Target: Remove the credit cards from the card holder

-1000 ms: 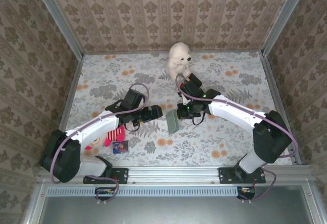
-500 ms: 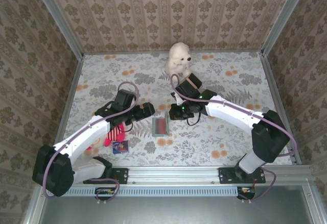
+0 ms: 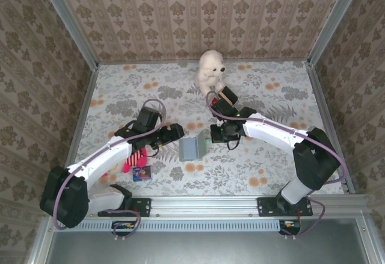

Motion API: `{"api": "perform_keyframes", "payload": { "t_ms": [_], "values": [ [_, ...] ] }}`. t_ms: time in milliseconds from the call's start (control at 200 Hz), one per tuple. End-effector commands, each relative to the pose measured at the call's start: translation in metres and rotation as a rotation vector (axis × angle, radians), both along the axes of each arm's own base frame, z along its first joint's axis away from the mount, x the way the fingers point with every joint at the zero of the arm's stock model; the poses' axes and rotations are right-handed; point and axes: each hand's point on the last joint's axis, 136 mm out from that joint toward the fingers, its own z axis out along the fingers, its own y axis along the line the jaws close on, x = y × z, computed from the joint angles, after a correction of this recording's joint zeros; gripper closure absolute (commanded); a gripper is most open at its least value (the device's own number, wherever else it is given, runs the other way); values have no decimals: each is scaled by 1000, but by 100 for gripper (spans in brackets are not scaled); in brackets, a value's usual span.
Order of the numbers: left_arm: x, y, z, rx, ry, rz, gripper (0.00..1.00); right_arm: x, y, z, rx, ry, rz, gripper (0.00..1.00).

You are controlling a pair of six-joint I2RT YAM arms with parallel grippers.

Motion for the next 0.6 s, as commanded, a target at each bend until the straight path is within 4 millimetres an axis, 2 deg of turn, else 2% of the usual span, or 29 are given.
{"api": "perform_keyframes", "payload": {
  "t_ms": [0,270,595],
  "values": [
    [-2,-15,1,-56,6,-48,16,-4,-17,-2,-46,3,-43,92],
    [-8,-39,-17,-63,76,-95,42,-9,-26,-22,-91,53,-65,92],
    [-10,-52,-39,-29,144,-117,49,-12,-29,-40,-121,89,-62,92]
  ]
}}
